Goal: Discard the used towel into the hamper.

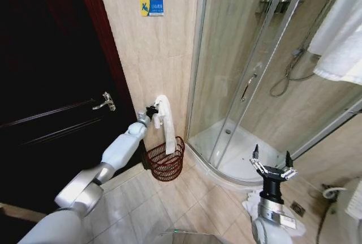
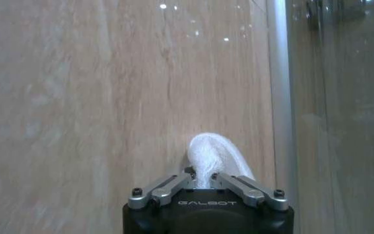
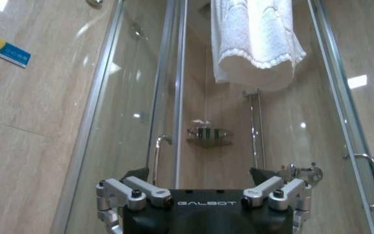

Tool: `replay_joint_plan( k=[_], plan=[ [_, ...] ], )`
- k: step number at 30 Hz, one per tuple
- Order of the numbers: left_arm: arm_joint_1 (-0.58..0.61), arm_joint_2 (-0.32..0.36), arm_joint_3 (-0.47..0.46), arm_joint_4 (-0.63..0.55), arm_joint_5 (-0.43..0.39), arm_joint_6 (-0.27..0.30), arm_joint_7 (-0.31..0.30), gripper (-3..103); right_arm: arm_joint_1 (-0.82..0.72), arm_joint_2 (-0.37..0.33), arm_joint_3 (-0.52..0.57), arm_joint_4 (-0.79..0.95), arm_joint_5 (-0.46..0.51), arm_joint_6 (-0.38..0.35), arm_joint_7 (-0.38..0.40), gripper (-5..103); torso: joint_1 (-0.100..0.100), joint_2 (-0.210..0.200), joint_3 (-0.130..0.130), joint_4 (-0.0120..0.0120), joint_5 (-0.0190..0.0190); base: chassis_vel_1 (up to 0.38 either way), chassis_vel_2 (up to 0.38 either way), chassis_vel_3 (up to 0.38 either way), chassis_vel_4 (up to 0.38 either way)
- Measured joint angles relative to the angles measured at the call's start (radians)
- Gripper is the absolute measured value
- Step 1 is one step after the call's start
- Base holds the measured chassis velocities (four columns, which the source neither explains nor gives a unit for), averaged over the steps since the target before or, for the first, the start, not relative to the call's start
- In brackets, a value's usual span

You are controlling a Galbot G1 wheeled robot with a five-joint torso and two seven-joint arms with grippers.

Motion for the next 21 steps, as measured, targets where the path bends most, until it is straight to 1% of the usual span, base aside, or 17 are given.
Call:
replay_joint_plan(
  k=[5,10,14,17,21],
  plan=[
    [0.034,-0.007,0.008,0.000,0.020,-0.001,0.010,3,-0.006,0.000,0.001,-0.004,0.002,0.005,-0.001,100,0.000,0.000,0.000,0.0000,-0.0001,0.000,0.000,0.000,0.000],
    [0.095,-0.025,0.026,0.023,0.093,-0.030,0.051,3,-0.024,-0.007,0.016,-0.004,0.018,0.011,-0.001,100,0.000,0.000,0.000,-0.0003,-0.0001,0.000,0.000,0.000,0.000],
    [0.120,-0.027,0.045,0.030,0.105,-0.033,0.065,3,-0.027,-0.008,0.019,-0.004,0.020,0.012,-0.002,100,0.000,0.000,0.000,-0.0002,-0.0002,0.000,0.000,0.000,0.000],
    [0.133,-0.034,0.071,0.062,0.115,-0.041,0.082,3,-0.027,-0.007,0.016,-0.005,0.020,0.013,-0.003,100,0.000,0.000,0.000,-0.0001,-0.0002,0.000,0.000,0.000,0.000],
    [0.133,-0.049,0.101,0.103,0.115,-0.045,0.087,3,-0.029,-0.004,0.014,-0.007,0.018,0.016,-0.004,100,0.000,0.000,0.000,-0.0002,0.0000,0.000,0.000,0.000,0.000]
  ],
)
